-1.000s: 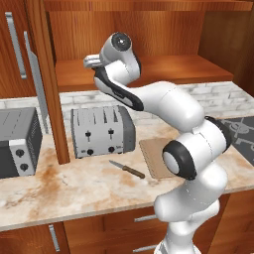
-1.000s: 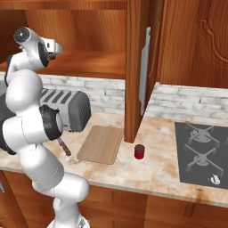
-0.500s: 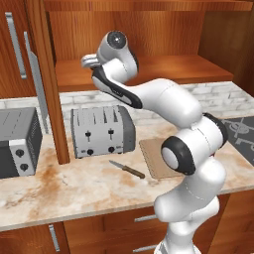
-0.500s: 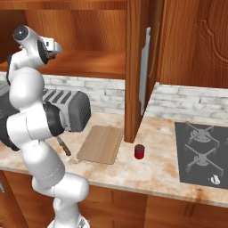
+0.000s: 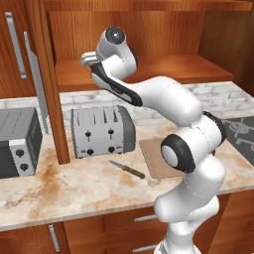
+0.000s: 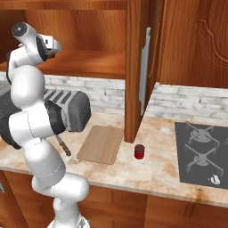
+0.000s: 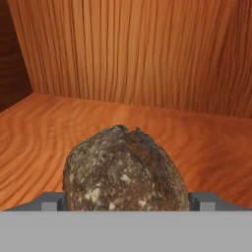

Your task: Pick the bread, place it on the cutting board, pick the jam, place it on the counter, and close the cabinet.

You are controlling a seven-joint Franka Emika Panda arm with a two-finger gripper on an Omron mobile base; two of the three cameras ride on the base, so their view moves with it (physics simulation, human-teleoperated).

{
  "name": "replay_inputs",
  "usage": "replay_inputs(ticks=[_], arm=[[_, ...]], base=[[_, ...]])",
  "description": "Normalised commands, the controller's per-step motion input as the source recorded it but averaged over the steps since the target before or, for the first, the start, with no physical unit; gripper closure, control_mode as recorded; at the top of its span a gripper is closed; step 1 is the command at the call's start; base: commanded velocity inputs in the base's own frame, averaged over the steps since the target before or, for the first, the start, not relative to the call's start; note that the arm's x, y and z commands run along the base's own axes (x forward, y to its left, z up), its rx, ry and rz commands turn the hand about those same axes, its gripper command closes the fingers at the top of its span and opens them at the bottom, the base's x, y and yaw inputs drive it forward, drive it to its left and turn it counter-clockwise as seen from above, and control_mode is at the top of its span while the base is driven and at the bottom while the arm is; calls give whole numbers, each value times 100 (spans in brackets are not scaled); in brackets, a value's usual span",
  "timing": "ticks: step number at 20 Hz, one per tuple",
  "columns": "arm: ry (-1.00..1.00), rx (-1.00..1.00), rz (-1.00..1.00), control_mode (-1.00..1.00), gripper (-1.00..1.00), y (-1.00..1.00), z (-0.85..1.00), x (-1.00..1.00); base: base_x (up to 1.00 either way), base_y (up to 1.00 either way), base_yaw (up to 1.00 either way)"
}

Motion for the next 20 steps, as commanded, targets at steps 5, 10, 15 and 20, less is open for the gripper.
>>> replay_inputs(ticks=[5,10,15,20], arm=[[0,0,0,-100,100,0,0,-9],[0,0,0,-100,100,0,0,-20],[0,0,0,-100,100,-3,0,-20],[0,0,0,-100,100,-14,0,-22]], base=[[0,0,0],[0,0,0],[0,0,0],[0,0,0]])
